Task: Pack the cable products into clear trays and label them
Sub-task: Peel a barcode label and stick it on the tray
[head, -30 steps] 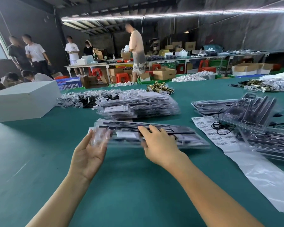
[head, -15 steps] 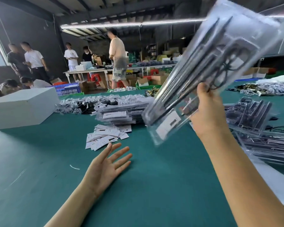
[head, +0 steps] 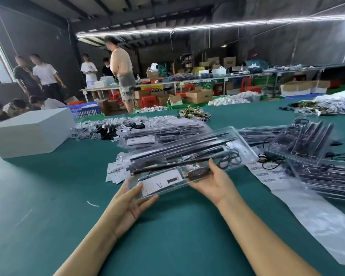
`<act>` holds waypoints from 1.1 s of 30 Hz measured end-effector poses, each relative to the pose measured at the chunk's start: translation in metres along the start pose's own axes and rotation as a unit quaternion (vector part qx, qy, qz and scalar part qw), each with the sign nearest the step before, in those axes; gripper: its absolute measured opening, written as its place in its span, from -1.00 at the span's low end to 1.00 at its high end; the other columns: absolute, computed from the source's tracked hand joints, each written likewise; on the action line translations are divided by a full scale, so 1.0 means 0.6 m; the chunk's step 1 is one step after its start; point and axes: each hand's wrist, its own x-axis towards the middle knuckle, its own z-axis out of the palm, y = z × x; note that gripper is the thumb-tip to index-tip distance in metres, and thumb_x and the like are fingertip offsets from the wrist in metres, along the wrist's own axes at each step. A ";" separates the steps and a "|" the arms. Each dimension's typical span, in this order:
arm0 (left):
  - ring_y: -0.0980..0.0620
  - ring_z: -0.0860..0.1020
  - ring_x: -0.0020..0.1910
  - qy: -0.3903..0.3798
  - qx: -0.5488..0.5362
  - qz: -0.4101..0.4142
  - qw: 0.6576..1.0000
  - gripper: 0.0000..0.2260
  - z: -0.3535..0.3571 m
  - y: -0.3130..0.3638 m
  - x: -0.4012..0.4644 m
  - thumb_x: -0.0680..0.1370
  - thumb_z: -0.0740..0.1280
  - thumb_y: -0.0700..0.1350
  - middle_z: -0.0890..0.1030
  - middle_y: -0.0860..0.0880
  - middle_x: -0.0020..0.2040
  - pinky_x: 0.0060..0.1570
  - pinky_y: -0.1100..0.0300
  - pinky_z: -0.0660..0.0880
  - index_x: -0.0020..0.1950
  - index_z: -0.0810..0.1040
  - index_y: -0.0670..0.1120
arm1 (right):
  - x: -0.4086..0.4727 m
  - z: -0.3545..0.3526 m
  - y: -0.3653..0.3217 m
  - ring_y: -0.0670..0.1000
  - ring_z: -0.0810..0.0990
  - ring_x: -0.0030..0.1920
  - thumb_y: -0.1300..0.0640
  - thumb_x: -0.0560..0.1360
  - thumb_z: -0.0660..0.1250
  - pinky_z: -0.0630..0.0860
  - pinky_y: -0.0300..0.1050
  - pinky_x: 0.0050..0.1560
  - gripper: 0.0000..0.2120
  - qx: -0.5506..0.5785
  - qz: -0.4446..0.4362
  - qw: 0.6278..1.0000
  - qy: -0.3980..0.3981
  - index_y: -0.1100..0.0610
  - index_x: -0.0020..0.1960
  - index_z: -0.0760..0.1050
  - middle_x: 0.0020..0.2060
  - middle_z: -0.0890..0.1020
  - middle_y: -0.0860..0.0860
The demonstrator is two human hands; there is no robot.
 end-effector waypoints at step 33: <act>-0.23 0.49 0.25 0.298 -0.108 0.046 0.947 -0.58 0.034 0.163 0.226 0.61 0.29 -0.10 0.38 -0.21 0.36 -0.31 0.26 0.59 0.40 0.31 -0.23 | 0.034 -0.070 -0.067 0.14 0.59 -0.06 0.07 0.59 0.13 0.41 -0.07 -0.20 -0.72 0.135 0.061 0.989 0.008 0.22 0.14 0.46 0.04 0.60 0.17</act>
